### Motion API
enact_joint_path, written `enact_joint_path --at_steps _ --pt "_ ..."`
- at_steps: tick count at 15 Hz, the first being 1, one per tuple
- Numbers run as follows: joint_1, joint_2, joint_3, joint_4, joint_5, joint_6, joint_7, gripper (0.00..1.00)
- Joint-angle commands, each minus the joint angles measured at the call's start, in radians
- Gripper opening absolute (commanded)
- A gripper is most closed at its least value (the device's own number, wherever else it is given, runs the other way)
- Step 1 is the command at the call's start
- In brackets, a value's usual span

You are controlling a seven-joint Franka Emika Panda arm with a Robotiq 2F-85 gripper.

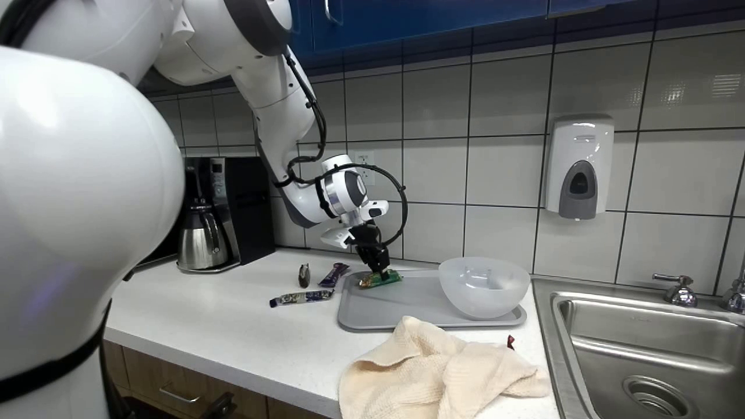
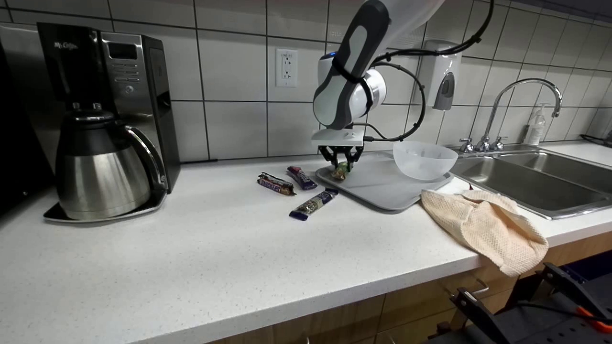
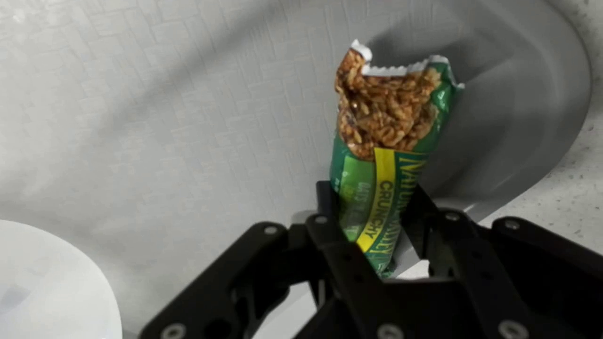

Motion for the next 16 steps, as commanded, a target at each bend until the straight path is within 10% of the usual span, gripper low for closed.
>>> enact_joint_path --at_steps 1,16 --pt "-0.013 -0.033 0.016 -0.002 -0.016 -0.02 0.026 0.14" --pt "0.003 -0.146 0.041 -0.083 -0.035 0.008 0.017 0.14"
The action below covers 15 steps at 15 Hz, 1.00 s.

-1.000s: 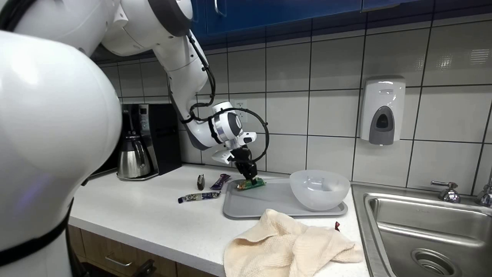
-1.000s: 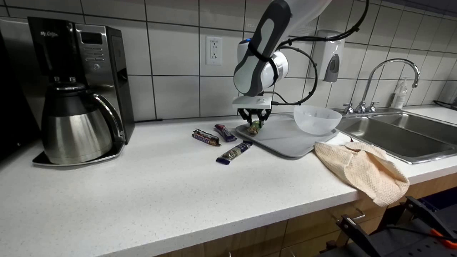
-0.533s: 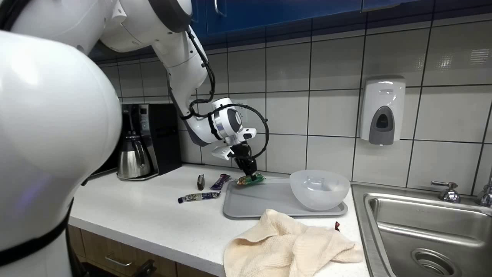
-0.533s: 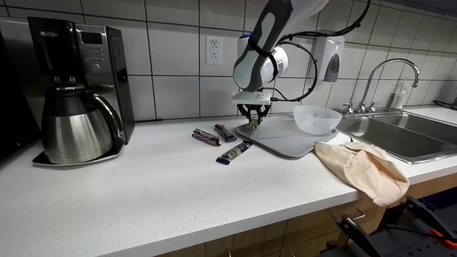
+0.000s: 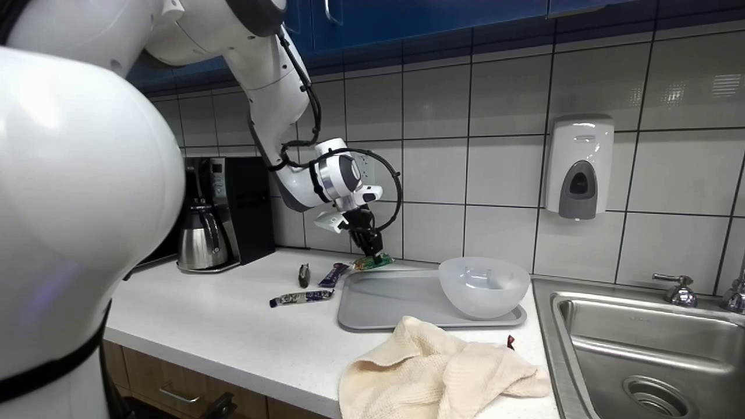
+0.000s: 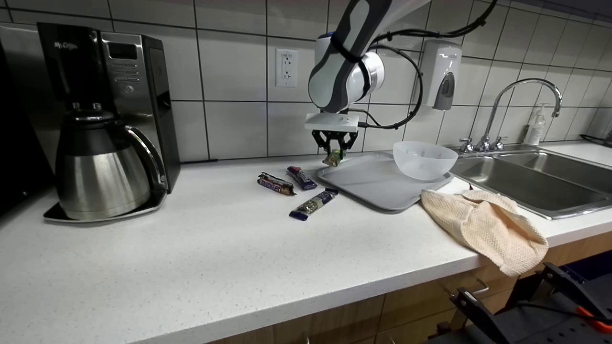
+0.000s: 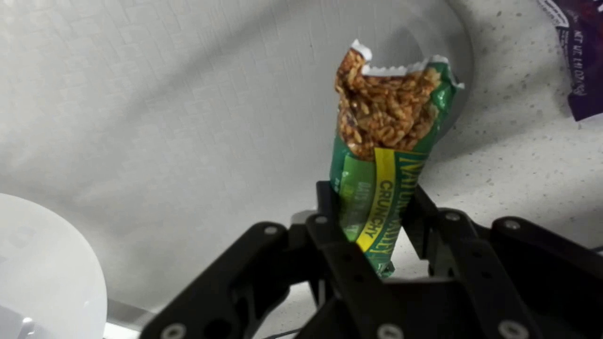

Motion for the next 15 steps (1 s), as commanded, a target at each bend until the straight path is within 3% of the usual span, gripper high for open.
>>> enact_joint_path --at_steps 1,15 --pt "-0.002 -0.078 0.023 -0.076 -0.035 0.008 0.017 0.14" --pt "-0.008 -0.198 0.084 -0.225 -0.052 0.011 0.017 0.14"
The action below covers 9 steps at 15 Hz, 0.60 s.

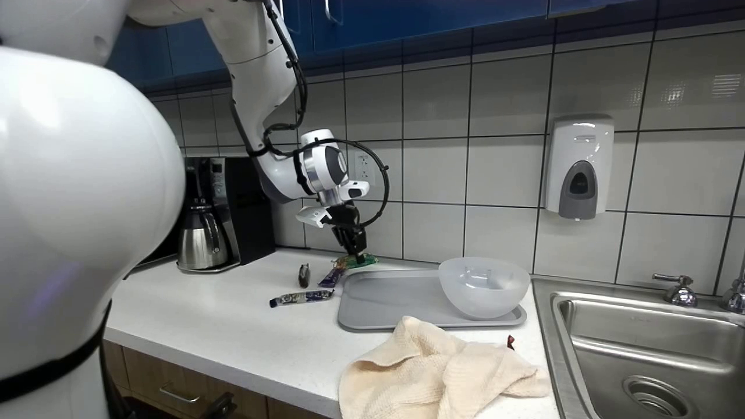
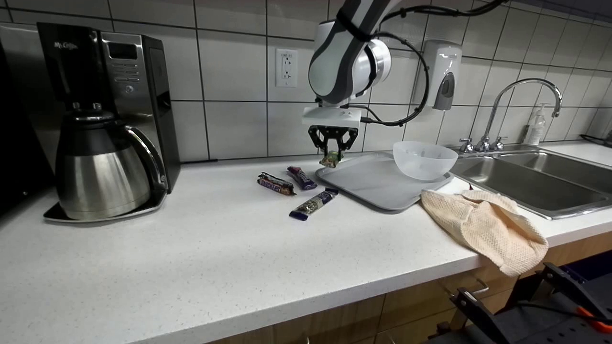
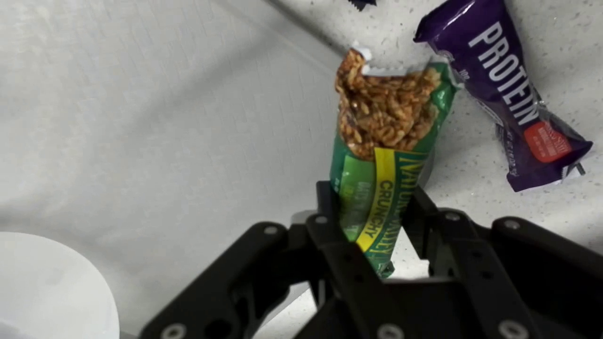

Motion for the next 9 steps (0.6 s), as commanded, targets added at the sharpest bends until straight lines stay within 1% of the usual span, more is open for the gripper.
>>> enact_joint_path --at_steps 1,9 --pt "-0.009 -0.065 0.025 -0.07 -0.037 0.008 0.021 0.14" --pt "-0.004 -0.098 0.047 -0.123 -0.062 0.013 0.024 0.14"
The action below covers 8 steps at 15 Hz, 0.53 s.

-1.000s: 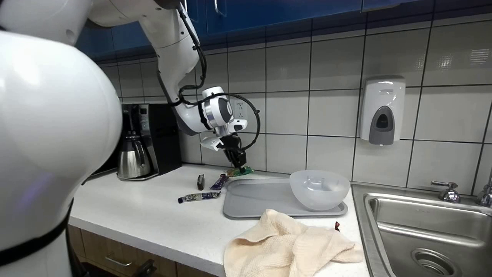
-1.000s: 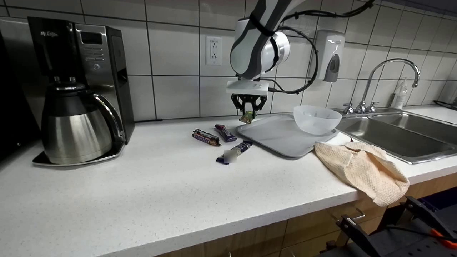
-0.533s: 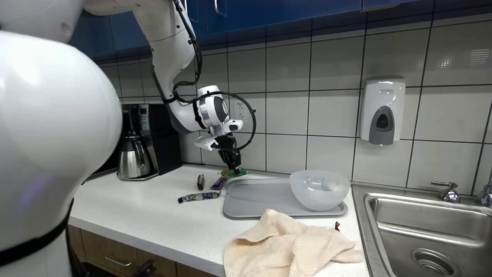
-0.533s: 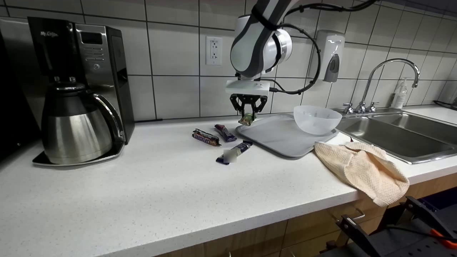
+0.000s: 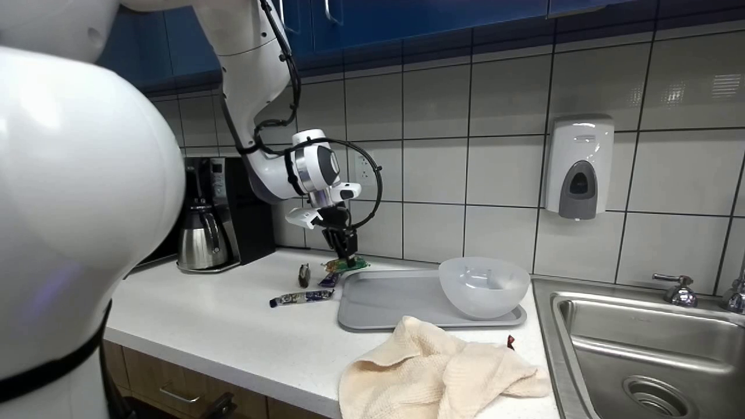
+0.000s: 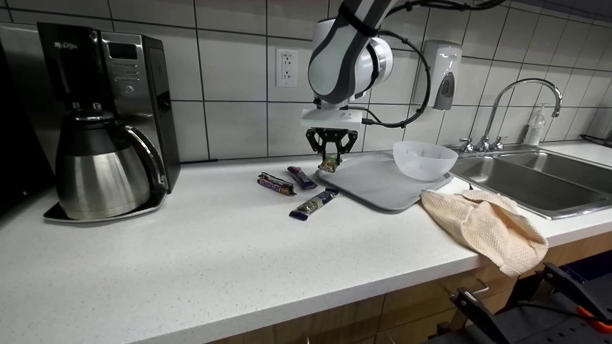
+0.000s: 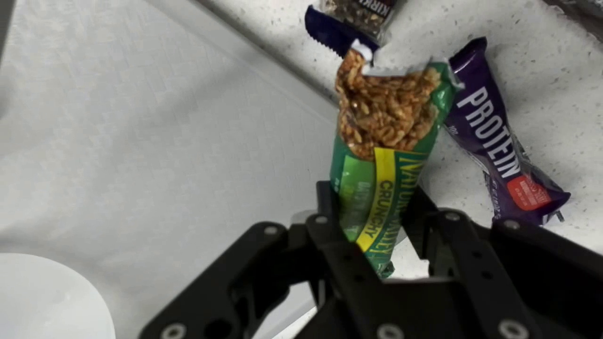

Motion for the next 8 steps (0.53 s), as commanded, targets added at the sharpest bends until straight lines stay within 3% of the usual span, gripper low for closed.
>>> enact_joint_path --at_steps 1,8 --pt "-0.004 -0.059 0.017 -0.063 -0.049 0.012 0.025 0.14" --pt "0.008 -0.084 0.023 -0.102 -0.088 0.008 0.041 0.14"
